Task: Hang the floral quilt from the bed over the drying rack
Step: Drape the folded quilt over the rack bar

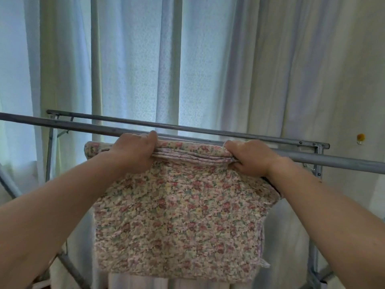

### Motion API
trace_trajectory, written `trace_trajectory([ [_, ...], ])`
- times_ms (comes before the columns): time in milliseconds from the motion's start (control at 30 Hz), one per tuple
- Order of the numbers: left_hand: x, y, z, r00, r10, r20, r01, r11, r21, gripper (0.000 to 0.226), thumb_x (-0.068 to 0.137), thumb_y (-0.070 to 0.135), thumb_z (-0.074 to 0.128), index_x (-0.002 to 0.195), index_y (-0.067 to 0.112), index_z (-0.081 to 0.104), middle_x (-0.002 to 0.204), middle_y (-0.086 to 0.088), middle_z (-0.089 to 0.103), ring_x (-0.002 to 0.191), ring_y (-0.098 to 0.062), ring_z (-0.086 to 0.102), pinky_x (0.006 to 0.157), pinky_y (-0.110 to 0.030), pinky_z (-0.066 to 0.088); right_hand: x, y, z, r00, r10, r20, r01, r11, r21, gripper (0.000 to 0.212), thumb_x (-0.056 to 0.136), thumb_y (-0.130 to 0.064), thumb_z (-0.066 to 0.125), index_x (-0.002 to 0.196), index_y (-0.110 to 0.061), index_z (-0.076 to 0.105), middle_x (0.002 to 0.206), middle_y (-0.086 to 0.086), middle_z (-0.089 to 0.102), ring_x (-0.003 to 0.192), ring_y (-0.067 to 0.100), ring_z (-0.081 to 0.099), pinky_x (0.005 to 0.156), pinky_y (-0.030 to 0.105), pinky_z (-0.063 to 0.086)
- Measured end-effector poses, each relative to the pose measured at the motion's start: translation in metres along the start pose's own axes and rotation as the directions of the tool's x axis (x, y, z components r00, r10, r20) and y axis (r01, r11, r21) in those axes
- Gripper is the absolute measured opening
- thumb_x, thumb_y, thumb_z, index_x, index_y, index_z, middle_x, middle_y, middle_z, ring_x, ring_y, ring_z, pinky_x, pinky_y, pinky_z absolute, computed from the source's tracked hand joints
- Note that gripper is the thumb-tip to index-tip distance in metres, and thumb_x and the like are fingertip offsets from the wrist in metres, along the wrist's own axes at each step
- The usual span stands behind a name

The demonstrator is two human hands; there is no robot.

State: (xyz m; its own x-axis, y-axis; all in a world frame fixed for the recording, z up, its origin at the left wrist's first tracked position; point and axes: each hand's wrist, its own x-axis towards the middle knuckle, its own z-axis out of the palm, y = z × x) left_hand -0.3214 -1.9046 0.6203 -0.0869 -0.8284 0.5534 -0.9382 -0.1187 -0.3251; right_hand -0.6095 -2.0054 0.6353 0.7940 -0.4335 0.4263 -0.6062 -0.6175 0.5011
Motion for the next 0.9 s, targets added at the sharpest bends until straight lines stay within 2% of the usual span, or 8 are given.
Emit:
trace_trajectory([
  [100, 0.013, -0.013, 0.004, 0.999, -0.013, 0.048, 0.016, 0.998, -0.065, 0.028, 0.078, 0.036, 0.049, 0.086, 0.023, 0.025, 0.076, 0.003, 0.055, 0.058, -0.016, 0.044, 0.054, -0.031, 0.033, 0.012, 0.002, -0.003, 0.999, -0.021, -0.037, 0.019, 0.998, -0.053, 0.037, 0.084, -0.033, 0.055, 0.111, -0.011, 0.043, 0.110, 0.013, 0.060, 0.090, 0.034, 0.060, 0.058, 0.034, 0.031],
  [167, 0.022, -0.022, 0.006, 0.995, -0.026, 0.101, 0.037, 0.994, -0.103, 0.028, 0.078, 0.039, 0.051, 0.082, 0.023, 0.028, 0.067, 0.008, 0.047, 0.055, -0.009, 0.038, 0.049, -0.030, 0.029, 0.019, 0.000, -0.005, 0.999, -0.023, -0.043, 0.021, 0.998, -0.061, 0.037, 0.083, -0.034, 0.056, 0.109, -0.010, 0.043, 0.107, 0.013, 0.061, 0.087, 0.034, 0.060, 0.057, 0.033, 0.027],
  [433, 0.044, -0.041, 0.005, 0.978, 0.087, 0.190, -0.039, 0.970, -0.241, 0.040, 0.061, 0.063, 0.058, 0.072, 0.026, 0.050, 0.071, 0.011, 0.055, 0.065, -0.008, 0.050, 0.054, -0.028, 0.035, 0.024, 0.000, -0.006, 0.999, 0.040, 0.022, -0.039, 0.998, -0.049, 0.052, 0.082, -0.050, 0.055, 0.108, -0.009, 0.035, 0.093, 0.016, 0.063, 0.082, 0.034, 0.058, 0.056, 0.034, 0.026],
  [533, 0.049, -0.046, 0.003, 0.947, 0.142, 0.289, -0.032, 0.934, -0.356, 0.057, 0.049, 0.072, 0.066, 0.081, 0.026, 0.062, 0.079, 0.012, 0.063, 0.074, -0.009, 0.058, 0.066, -0.028, 0.045, 0.028, -0.001, -0.007, 0.998, 0.048, 0.035, -0.047, 0.998, -0.046, 0.060, 0.078, -0.058, 0.057, 0.106, -0.010, 0.037, 0.086, 0.015, 0.062, 0.079, 0.033, 0.059, 0.055, 0.033, 0.026],
  [600, 0.050, -0.046, 0.006, 0.934, 0.172, 0.313, -0.026, 0.907, -0.421, 0.073, 0.039, 0.083, 0.062, 0.080, 0.023, 0.064, 0.078, 0.010, 0.066, 0.072, -0.007, 0.059, 0.066, -0.027, 0.046, 0.028, -0.002, -0.006, 0.997, 0.068, 0.048, -0.067, 0.997, -0.025, 0.067, 0.070, -0.066, 0.060, 0.102, -0.011, 0.040, 0.087, 0.015, 0.063, 0.081, 0.033, 0.059, 0.056, 0.032, 0.027],
  [700, 0.051, -0.046, 0.012, 0.959, 0.147, 0.241, -0.039, 0.914, -0.404, 0.097, 0.033, 0.098, 0.035, 0.074, 0.014, 0.061, 0.074, 0.004, 0.065, 0.068, -0.011, 0.058, 0.062, -0.032, 0.043, 0.029, -0.001, -0.005, 0.991, 0.107, 0.076, -0.109, 0.994, 0.021, 0.077, 0.052, -0.083, 0.052, 0.090, -0.016, 0.044, 0.089, 0.012, 0.065, 0.084, 0.031, 0.060, 0.056, 0.031, 0.030],
  [800, 0.056, -0.046, 0.011, 0.990, 0.101, 0.099, -0.067, 0.951, -0.301, 0.086, 0.038, 0.094, 0.026, 0.063, 0.017, 0.054, 0.066, 0.005, 0.057, 0.061, -0.009, 0.051, 0.052, -0.028, 0.035, 0.036, 0.009, -0.017, 0.991, 0.132, 0.016, -0.132, 0.991, 0.027, 0.080, 0.048, -0.089, 0.031, 0.082, -0.018, 0.048, 0.085, 0.010, 0.066, 0.082, 0.029, 0.062, 0.058, 0.034, 0.039],
  [900, 0.065, -0.051, 0.000, 0.996, 0.056, -0.075, -0.073, 0.967, -0.244, 0.076, 0.040, 0.094, 0.025, 0.056, 0.023, 0.045, 0.057, 0.007, 0.051, 0.053, -0.007, 0.044, 0.046, -0.026, 0.028, 0.045, 0.018, -0.030, 0.989, 0.133, -0.071, -0.136, 0.990, -0.037, 0.078, 0.055, -0.084, 0.024, 0.081, -0.016, 0.052, 0.077, 0.011, 0.065, 0.074, 0.030, 0.062, 0.056, 0.035, 0.040],
])
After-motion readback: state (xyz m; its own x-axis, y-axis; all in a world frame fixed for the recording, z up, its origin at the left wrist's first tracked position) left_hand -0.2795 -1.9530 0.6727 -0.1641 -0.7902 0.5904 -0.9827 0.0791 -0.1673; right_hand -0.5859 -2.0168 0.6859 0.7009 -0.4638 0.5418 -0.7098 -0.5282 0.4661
